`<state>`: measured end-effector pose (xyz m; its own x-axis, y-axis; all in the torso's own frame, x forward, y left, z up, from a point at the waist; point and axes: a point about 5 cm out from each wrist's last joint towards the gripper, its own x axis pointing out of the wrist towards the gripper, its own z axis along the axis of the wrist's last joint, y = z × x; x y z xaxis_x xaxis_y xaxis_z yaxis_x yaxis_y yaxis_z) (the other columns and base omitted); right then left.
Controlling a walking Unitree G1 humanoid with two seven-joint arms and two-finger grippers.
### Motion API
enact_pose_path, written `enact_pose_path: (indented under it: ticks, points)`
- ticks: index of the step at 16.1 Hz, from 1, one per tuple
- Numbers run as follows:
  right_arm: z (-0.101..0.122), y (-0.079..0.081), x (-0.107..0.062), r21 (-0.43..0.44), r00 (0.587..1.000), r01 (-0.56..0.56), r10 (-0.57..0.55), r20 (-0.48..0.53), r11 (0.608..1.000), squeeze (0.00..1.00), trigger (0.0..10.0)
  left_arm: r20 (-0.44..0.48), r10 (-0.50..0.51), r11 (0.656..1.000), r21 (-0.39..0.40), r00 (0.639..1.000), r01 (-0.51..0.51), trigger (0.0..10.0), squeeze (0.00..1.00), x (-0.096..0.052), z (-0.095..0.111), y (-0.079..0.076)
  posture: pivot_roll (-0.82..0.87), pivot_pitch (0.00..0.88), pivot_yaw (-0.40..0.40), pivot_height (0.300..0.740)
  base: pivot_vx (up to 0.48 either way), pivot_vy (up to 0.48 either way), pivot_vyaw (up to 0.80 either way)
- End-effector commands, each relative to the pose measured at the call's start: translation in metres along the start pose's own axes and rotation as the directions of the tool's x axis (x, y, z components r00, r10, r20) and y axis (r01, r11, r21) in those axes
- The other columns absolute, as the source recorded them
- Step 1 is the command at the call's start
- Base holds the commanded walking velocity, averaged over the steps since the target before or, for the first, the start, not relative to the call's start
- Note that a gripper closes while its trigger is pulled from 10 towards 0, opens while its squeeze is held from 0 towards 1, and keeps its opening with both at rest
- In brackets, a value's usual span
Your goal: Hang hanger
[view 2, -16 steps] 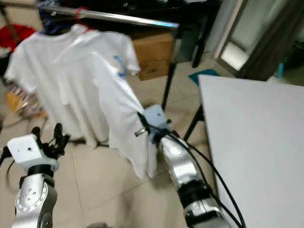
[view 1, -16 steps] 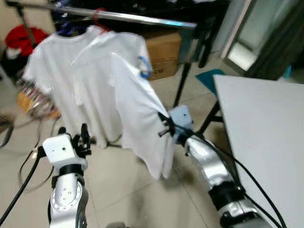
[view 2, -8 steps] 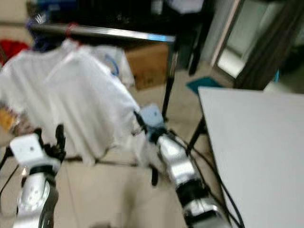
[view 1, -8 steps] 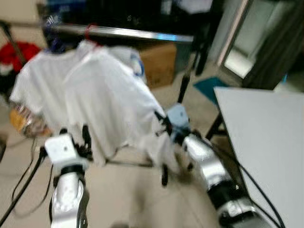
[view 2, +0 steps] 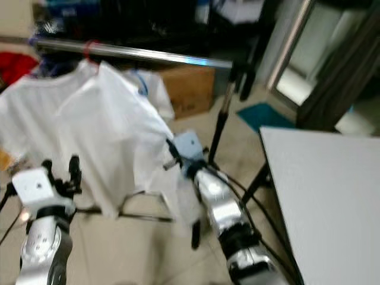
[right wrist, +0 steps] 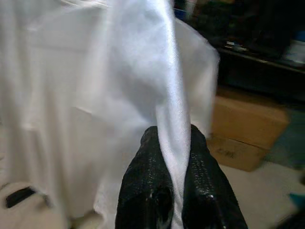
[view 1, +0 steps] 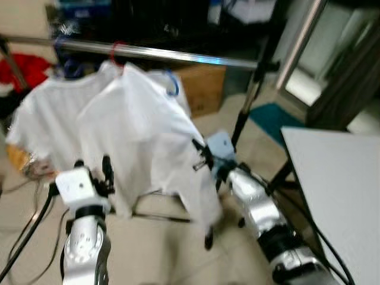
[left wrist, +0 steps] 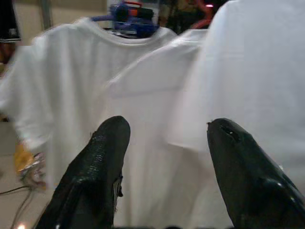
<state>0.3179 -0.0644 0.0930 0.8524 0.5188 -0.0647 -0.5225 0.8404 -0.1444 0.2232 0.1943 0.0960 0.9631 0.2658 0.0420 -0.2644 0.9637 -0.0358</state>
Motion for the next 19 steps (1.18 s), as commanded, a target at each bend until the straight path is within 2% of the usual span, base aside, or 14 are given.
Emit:
enact_pose_path:
  ticks: [1, 2, 4, 9, 12, 17, 19]
  points:
    - [0.014, -0.019, 0.001, 0.018, 0.994, 0.098, -0.099, 0.049, 0.995, 0.00, 10.0, 0.004, -0.025, 1.000, -0.013, 1.000, 0.025, 10.0, 0.00, 0.001, 0.001, -0.007, 0.18, 0.000, -0.022, 0.740, 0.431, 0.000, 0.00]
    - [0.024, -0.023, 0.005, 0.041, 0.990, 0.126, -0.129, 0.061, 0.991, 0.00, 10.0, 0.004, -0.025, 1.000, -0.012, 1.000, 0.025, 10.0, 0.00, 0.002, 0.002, -0.007, 0.18, 0.000, -0.021, 0.740, 0.439, 0.000, 0.00]
    - [0.027, -0.027, 0.009, 0.043, 0.986, 0.158, -0.160, 0.039, 0.986, 0.00, 10.0, -0.003, -0.046, 0.999, -0.001, 0.999, 0.046, 10.0, 0.00, 0.003, 0.001, -0.008, 0.18, 0.000, -0.020, 0.740, 0.219, 0.000, 0.00]
    - [0.016, -0.038, 0.010, 0.008, 0.959, 0.266, -0.264, -0.100, 0.964, 0.00, 10.0, -0.012, -0.091, 0.996, -0.006, 0.996, 0.091, 10.0, 0.00, 0.002, -0.001, -0.015, 0.17, 0.000, -0.021, 0.740, 0.000, 0.000, 0.00]
    - [0.024, -0.039, 0.013, 0.055, 0.955, 0.276, -0.268, -0.127, 0.960, 0.00, 10.0, -0.017, -0.108, 0.994, -0.009, 0.994, 0.108, 10.0, 0.00, 0.002, -0.002, -0.018, 0.17, 0.000, -0.020, 0.740, 0.000, 0.000, 0.00]
    - [0.018, -0.035, 0.013, 0.032, 0.940, 0.241, -0.226, -0.255, 0.970, 0.00, 10.0, -0.035, -0.138, 0.990, 0.022, 0.990, 0.139, 10.0, 0.00, 0.001, -0.004, -0.021, 0.17, 0.000, -0.023, 0.740, 0.000, 0.000, 0.00]
    - [0.022, -0.034, 0.015, 0.029, 0.929, 0.248, -0.229, -0.291, 0.968, 0.00, 10.0, -0.030, -0.156, 0.986, 0.051, 0.987, 0.158, 10.0, 0.00, 0.002, -0.002, -0.023, 0.17, 0.000, -0.025, 0.740, 0.000, 0.000, 0.00]
